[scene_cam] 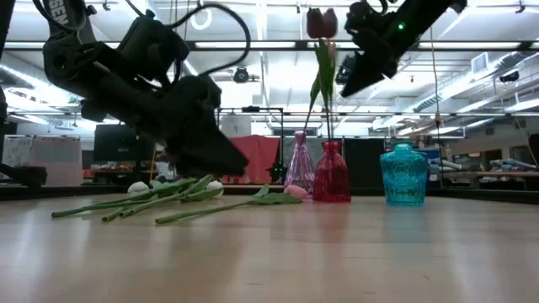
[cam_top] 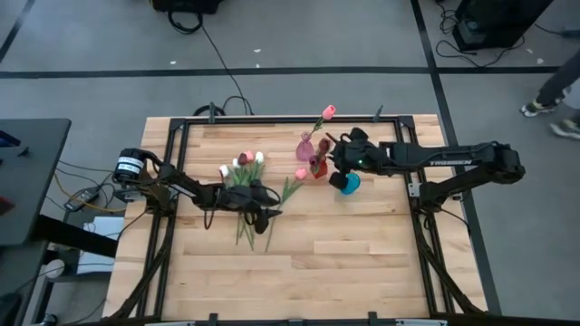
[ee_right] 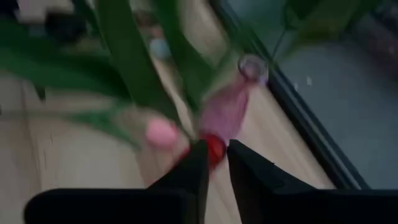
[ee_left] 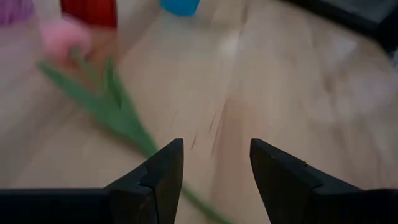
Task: Sort flowers into vase by color
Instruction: Put the red flower into the red vase, then put the pink flower into the pink vase
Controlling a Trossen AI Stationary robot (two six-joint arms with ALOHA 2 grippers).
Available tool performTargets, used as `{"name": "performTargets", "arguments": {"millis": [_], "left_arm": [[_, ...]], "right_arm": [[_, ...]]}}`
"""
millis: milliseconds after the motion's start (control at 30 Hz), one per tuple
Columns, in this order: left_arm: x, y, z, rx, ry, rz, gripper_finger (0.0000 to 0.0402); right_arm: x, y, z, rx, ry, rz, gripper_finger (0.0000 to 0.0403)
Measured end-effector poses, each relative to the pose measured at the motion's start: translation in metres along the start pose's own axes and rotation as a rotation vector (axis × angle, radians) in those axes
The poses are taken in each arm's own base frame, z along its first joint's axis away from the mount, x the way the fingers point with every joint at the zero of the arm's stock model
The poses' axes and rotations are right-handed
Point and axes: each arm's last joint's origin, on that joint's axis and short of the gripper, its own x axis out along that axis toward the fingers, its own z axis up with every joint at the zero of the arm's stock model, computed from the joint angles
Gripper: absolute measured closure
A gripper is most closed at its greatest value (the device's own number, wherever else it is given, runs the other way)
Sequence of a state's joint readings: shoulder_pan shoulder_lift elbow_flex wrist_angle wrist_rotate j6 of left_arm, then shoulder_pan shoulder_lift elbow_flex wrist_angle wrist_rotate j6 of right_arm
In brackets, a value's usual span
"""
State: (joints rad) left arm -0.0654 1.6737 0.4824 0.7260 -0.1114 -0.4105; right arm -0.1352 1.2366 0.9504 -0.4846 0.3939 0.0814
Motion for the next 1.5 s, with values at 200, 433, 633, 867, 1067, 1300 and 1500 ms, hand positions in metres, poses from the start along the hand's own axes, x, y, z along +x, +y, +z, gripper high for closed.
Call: {"name": "performTargets", "arguments": {"millis": [200, 433, 633, 867, 1067, 1300, 1500], "left_arm": [[0.006, 0.002, -0.003, -0.060, 0.182, 0.124, 0.0211], [0.015, -0.005, 0.020, -0.005, 0.228, 0.284, 0.0211], [0.016, -0.006, 0.021, 0.002, 0.247, 0.300, 0.0211], [0.031, -0.002, 0.006, -0.002, 0.276, 0.287, 0.0225], [0.036, -0.002, 0.004, 0.007, 0.261, 0.273, 0.0239], [0.022, -0.009, 0.022, 0.015, 0.217, 0.230, 0.0245], [0.020, -0.009, 0.022, -0.004, 0.263, 0.237, 0.0245]], "right_arm": [[-0.030, -0.010, 0.013, 0.027, 0.147, -0.018, 0.0298], [-0.060, -0.007, 0.023, 0.055, 0.203, -0.018, 0.0298], [-0.068, 0.008, 0.019, 0.051, 0.188, -0.039, 0.0298], [-0.078, 0.024, 0.015, 0.060, 0.150, -0.047, 0.0298], [-0.082, 0.030, 0.013, 0.077, 0.150, -0.018, 0.0299], [-0.084, 0.033, 0.011, 0.105, 0.154, -0.010, 0.0299], [-0.085, 0.035, 0.011, 0.097, 0.141, -0.016, 0.0299]]}}
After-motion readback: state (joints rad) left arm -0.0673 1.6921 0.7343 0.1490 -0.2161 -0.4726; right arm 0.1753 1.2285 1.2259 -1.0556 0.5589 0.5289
